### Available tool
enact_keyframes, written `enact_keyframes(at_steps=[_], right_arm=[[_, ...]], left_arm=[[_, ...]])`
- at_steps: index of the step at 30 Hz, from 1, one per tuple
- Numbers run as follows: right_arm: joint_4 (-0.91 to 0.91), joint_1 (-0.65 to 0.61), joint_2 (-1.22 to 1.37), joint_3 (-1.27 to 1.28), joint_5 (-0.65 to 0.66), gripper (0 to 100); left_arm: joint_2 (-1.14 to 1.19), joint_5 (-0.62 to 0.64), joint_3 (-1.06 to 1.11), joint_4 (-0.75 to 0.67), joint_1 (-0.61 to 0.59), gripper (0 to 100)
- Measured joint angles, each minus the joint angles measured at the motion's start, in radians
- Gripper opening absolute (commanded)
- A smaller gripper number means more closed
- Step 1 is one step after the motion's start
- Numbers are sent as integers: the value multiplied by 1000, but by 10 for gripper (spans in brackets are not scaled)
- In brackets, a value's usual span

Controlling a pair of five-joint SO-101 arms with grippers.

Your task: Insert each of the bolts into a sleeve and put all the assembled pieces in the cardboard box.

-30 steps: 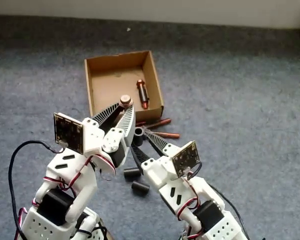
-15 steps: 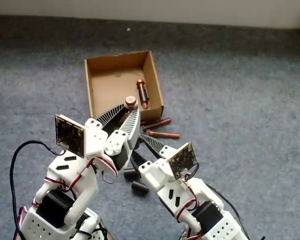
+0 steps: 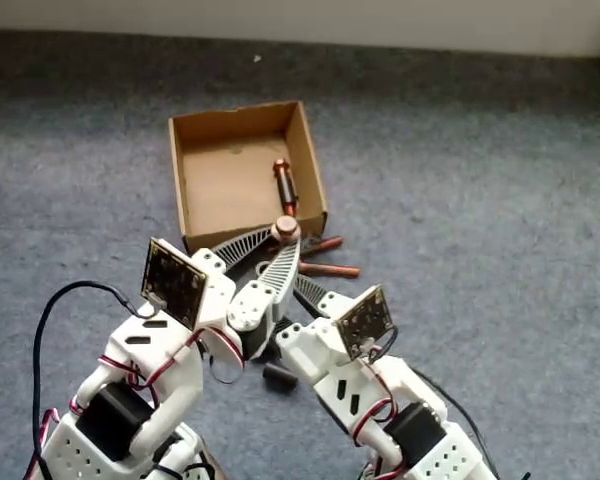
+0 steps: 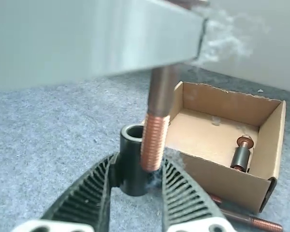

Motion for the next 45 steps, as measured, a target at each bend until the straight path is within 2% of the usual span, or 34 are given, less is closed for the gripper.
enact_keyframes(at_steps=[15,28,37,39,43,45], right_arm=[[0,2,0,0,0,5],[2,0,2,0,0,5],[2,12,0,0,0,5],[2,29,0,0,2,5],[2,51,0,0,2,5],[2,61,0,0,2,5]], left_arm=[[0,-2,-84,0,-23,5],[-2,-2,-14,0,-86,5],[-2,0,34,18,-86,5],[-2,0,35,32,-86,43],[-11,-100,34,95,-83,215],[-11,-138,34,153,-91,221]])
